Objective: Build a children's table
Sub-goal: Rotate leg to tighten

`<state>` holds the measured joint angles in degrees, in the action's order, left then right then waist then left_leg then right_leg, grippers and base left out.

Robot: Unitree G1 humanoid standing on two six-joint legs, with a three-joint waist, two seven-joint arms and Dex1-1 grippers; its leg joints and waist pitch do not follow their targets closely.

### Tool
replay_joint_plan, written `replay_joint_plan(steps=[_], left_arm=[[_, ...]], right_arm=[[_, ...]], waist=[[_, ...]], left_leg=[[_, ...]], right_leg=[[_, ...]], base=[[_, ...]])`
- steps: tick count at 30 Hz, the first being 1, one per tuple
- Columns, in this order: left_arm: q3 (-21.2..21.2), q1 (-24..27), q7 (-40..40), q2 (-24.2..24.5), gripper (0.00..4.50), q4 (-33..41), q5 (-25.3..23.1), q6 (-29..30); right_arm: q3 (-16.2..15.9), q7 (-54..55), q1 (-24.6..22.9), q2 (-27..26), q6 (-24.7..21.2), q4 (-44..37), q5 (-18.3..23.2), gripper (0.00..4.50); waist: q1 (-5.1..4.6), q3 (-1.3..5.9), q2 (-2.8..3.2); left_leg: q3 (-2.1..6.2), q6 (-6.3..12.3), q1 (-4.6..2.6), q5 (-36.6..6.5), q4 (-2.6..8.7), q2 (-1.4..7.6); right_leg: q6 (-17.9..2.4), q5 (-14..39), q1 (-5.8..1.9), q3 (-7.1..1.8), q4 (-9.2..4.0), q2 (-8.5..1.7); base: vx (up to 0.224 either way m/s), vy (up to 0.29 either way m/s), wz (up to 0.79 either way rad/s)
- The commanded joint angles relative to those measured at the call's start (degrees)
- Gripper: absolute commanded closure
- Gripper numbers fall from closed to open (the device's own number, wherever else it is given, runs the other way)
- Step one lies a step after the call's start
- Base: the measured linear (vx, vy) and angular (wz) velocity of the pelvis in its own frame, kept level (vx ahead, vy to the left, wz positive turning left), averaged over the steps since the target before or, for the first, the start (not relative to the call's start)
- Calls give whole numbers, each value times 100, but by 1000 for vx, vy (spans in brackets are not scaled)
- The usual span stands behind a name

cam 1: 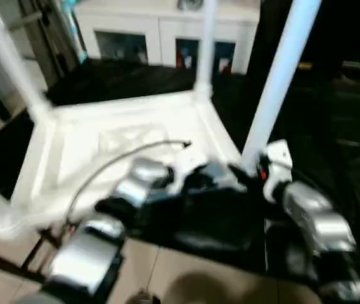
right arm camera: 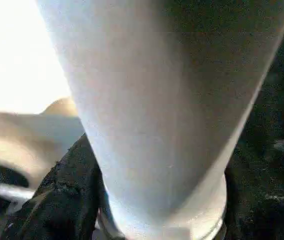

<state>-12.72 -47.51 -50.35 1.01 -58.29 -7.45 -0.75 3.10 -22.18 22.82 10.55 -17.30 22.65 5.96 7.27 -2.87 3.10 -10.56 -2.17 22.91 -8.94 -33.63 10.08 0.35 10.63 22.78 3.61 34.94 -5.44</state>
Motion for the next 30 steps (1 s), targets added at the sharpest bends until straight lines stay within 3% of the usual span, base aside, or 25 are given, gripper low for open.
replay_joint_plan(steps=[1,4,5,6,7,8,11,15,18,22,23,30], left_arm=[[142,-334,461,-423,450,71,148,-27],[136,-361,407,-549,450,41,186,-101],[124,-358,372,-545,450,42,186,-127],[115,-356,348,-543,450,43,186,-145],[102,-344,286,-524,450,53,190,-174],[81,-322,184,-488,450,70,201,-211],[4,-231,-138,-345,450,153,203,-308],[-32,-127,-561,-161,450,244,217,-449],[-52,-22,-968,-11,450,385,288,-608],[-81,108,-1497,147,450,626,429,-649],[-133,177,-1802,256,450,737,455,-645],[-251,397,-2601,616,450,1025,539,-623]], right_arm=[[-392,376,34,-457,-126,528,-201,178],[-561,115,142,-562,236,581,-265,178],[-513,56,140,-573,195,557,-186,143],[-479,14,140,-581,166,540,-129,143],[-408,-85,133,-582,107,497,-14,143],[-342,-211,124,-551,42,446,104,106],[-392,-478,71,-321,117,334,98,87],[-476,-1100,-65,51,187,116,175,87],[-550,-1770,-260,401,189,-202,352,87],[-630,-2455,-479,793,-38,-620,574,87],[-661,-2871,-607,1009,-189,-856,692,87],[-657,-3569,-842,1512,-362,-1229,956,113]], waist=[[-38,358,-89],[-42,387,-98],[-43,390,-101],[-41,395,-103],[-40,394,-97],[-44,387,-94],[-38,388,-107],[-43,394,-114],[-5,401,-115],[57,391,-112],[110,390,-110],[150,377,-78]], left_leg=[[146,-11,-165,-1865,456,280],[137,133,-133,-1586,427,272],[137,171,-125,-1518,424,273],[135,252,-118,-1410,416,272],[135,279,-117,-1389,415,275],[132,320,-128,-1452,420,281],[131,329,-129,-1485,419,287],[127,375,-121,-1390,408,290],[119,543,-99,-1222,380,309],[107,624,-107,-1224,369,328],[106,605,-126,-1284,372,341],[118,418,-137,-1540,404,356]], right_leg=[[-1083,1759,-160,-229,-542,-392],[-1069,1463,-219,-226,-529,-401],[-1080,1358,-227,-225,-515,-396],[-1114,1189,-238,-220,-493,-385],[-1130,1151,-236,-218,-488,-384],[-1158,1226,-234,-214,-500,-383],[-1143,1296,-243,-216,-506,-390],[-1197,1142,-251,-216,-485,-388],[-1290,825,-273,-209,-446,-386],[-1368,868,-266,-207,-444,-387],[-1351,1032,-260,-214,-456,-394],[-1316,1377,-223,-223,-474,-403]], base=[[0,0,0],[0,0,0],[0,0,0],[0,0,0],[0,0,0],[0,0,0],[0,0,0],[0,0,0],[0,0,0],[0,0,0],[0,0,0],[0,0,0]])
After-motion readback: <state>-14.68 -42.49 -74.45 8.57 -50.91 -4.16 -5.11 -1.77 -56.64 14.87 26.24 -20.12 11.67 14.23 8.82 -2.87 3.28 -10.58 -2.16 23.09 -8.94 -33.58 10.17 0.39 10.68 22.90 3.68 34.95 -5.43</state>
